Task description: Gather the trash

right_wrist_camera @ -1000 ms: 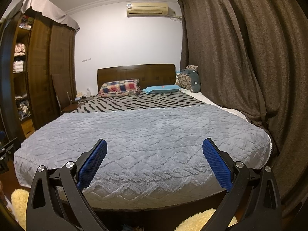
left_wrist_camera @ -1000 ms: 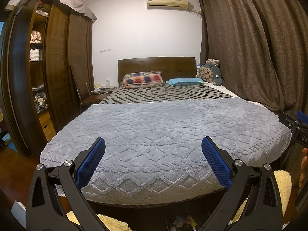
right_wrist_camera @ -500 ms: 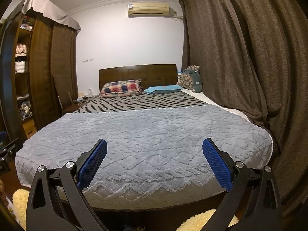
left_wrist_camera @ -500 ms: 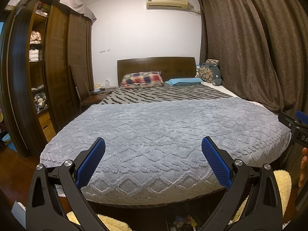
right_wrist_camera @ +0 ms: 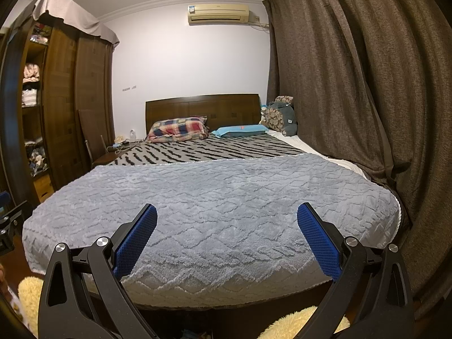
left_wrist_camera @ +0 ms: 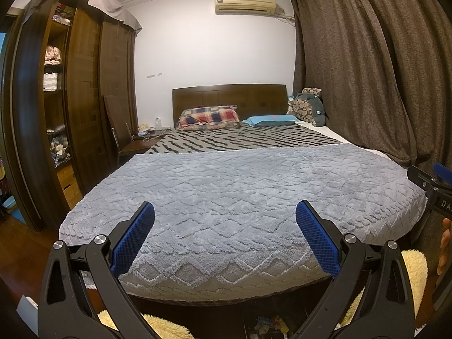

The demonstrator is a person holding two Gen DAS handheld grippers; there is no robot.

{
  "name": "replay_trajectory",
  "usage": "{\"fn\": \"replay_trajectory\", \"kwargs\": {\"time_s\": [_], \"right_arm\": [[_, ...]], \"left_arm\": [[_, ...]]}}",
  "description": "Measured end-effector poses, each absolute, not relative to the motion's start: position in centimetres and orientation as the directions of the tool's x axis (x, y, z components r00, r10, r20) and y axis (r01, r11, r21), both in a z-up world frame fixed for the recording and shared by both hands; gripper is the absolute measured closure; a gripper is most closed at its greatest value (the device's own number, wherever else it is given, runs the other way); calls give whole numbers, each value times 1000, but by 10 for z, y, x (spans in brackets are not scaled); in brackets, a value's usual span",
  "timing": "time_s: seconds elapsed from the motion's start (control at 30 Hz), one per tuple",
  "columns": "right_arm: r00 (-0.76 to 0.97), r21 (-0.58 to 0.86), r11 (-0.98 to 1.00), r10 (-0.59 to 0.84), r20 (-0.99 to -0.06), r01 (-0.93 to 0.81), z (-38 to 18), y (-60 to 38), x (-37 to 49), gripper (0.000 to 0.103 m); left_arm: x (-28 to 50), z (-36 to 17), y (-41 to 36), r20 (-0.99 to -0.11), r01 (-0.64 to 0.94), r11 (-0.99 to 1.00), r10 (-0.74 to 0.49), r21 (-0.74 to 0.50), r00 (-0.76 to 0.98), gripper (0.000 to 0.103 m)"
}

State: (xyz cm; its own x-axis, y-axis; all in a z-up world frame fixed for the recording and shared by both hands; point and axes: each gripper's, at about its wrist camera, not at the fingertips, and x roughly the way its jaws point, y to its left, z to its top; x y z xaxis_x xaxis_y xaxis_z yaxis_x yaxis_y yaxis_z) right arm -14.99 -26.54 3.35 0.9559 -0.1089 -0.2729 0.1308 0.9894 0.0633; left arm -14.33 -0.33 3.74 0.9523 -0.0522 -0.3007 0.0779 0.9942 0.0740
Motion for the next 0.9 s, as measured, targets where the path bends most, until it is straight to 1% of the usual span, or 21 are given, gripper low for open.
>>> {"fn": "replay_trajectory", "kwargs": {"time_s": [0.9], "right_arm": [[957,68,988,-113,-268,135,33,-267,-152,3]], "left_arm": [[-146,39,-1,-297,71,995,-49,64,954,8]]}}
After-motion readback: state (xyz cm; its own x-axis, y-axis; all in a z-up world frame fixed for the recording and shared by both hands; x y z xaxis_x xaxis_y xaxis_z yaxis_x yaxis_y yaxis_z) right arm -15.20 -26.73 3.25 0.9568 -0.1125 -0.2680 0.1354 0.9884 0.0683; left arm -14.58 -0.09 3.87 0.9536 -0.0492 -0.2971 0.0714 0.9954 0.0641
